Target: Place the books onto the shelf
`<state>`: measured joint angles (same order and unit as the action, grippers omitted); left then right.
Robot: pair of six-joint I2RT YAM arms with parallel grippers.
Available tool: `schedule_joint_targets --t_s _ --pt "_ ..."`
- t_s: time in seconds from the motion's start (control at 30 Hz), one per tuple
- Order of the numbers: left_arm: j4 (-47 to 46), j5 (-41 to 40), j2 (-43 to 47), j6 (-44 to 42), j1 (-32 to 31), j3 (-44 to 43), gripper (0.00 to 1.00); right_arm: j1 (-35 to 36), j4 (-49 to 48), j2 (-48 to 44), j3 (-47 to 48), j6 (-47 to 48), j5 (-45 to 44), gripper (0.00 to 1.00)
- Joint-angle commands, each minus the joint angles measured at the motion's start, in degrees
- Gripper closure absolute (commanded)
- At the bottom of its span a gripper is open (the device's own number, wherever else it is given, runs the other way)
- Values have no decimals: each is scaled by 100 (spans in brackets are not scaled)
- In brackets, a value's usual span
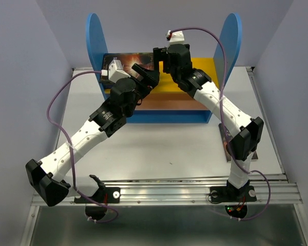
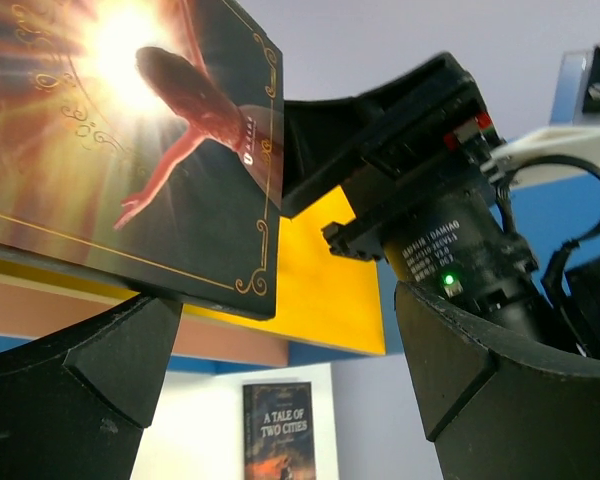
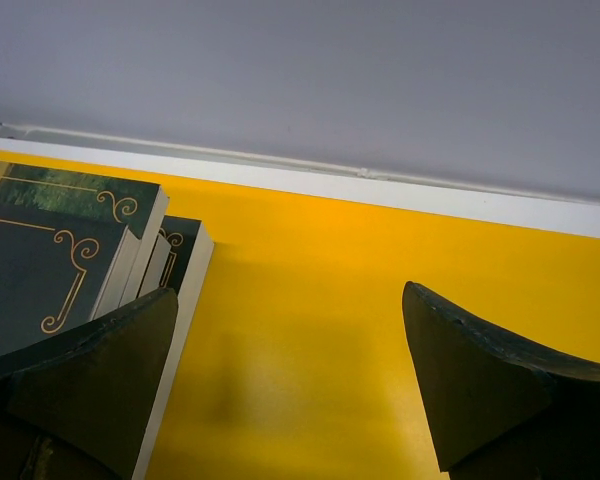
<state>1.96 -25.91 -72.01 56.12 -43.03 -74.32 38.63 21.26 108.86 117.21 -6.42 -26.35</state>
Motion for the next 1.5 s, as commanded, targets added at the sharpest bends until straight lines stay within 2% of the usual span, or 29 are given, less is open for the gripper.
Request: schedule_joint_targets --t_s 0.0,0.1,0.2,0.3,0.4,0.43,0.5,0.53,0.67,0.9,1.1,1.3,1.47 --pt "-30 332 406 -592 -4 -197 1 65 -227 -31 180 -9 -440 0" --pt "471 516 678 -926 -4 -170 1 65 -227 -329 -40 44 -827 0" --pt "875 578 837 -1452 22 -161 1 65 -236 -584 -329 105 -837 0" --pt "1158 902 978 -1874 329 -144 1 65 -236 -980 -741 149 -802 0" --pt "939 1964 1057 -2340 803 -47 1 65 -236 -1349 -1111 184 -775 0" --pt "747 2637 1040 -2508 935 -4 1 65 -236 -1428 -1182 193 -749 0" --pt "587 3458 961 -2824 1321 -12 1 65 -236 -1656 -1323 237 -740 0" --pt "534 4210 830 -3191 1419 -99 1 65 -271 -1727 -1436 263 -775 0" --pt "840 5174 521 -4158 1578 -530 1 65 -280 -2000 -1622 386 -933 0" --pt "771 5079 723 -4434 1622 -495 1 65 -412 -2378 -1938 430 -898 0" --pt "1096 4929 688 -4733 1718 -645 1 65 -412 -2518 -1983 457 -934 0" --pt "1158 5245 723 -5022 1806 -496 1 65 -456 -2607 -1991 501 -890 0" --pt "886 5527 925 -5242 1833 -30 1 65 -456 -2545 -1965 483 -863 0"
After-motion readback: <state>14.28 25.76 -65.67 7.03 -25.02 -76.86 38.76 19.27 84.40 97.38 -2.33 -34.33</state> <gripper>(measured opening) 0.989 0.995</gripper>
